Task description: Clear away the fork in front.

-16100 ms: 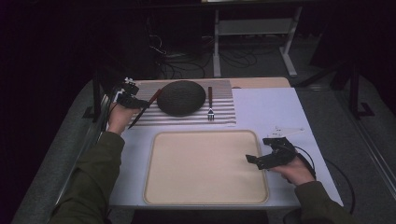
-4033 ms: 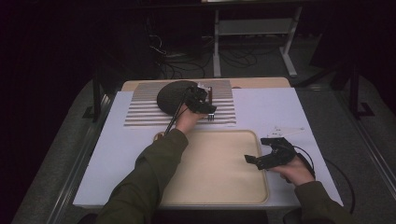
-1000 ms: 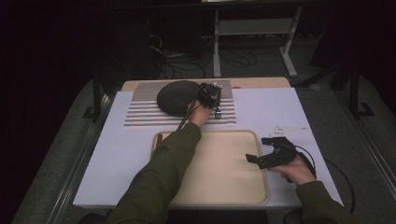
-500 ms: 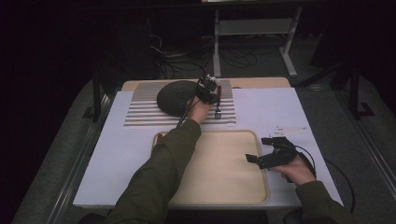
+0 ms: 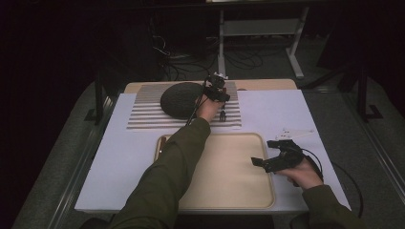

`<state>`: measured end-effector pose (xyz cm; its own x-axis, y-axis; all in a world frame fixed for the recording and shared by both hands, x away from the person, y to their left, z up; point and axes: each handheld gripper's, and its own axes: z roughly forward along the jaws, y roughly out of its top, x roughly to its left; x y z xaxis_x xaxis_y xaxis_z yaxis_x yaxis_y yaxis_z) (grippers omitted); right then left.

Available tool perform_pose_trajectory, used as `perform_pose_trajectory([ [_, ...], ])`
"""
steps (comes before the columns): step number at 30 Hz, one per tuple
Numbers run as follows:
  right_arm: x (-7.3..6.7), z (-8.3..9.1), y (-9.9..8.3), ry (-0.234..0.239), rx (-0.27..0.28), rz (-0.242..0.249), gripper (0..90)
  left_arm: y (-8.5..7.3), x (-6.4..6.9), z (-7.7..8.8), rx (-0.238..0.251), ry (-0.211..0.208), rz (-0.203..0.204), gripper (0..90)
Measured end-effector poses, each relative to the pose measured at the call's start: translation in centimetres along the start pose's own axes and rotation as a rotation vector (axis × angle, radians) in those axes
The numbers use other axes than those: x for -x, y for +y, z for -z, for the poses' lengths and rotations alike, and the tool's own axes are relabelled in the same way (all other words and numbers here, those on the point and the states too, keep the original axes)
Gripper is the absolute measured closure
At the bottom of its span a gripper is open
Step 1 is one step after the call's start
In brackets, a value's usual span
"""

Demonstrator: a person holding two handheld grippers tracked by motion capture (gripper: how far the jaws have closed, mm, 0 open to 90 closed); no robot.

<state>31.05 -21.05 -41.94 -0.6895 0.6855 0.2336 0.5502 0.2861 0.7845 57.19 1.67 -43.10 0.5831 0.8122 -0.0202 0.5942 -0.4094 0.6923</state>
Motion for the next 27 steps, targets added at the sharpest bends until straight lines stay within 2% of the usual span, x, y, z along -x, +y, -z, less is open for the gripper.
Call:
perform_pose_trajectory([
  [4,0.0,0.0,0.0,0.003,0.001,-0.001,0.1,-0.2,0.1,-0.6,-0.006,0.014,0.014,55.8],
  [8,0.0,0.0,0.0,0.004,0.001,-0.002,0.1,-0.6,0.3,-1.1,-0.024,0.031,0.015,55.8],
  [13,0.0,-0.1,0.0,0.004,0.001,-0.002,0.1,-1.0,0.4,-1.3,-0.023,0.044,0.018,56.6],
  [23,0.0,-0.1,0.0,0.004,0.0,-0.002,0.1,-1.5,0.5,-1.5,-0.014,0.049,0.023,60.2],
  [27,0.0,-0.1,0.0,0.005,0.001,-0.001,0.1,-1.6,0.4,-1.5,-0.016,0.045,0.018,64.3],
])
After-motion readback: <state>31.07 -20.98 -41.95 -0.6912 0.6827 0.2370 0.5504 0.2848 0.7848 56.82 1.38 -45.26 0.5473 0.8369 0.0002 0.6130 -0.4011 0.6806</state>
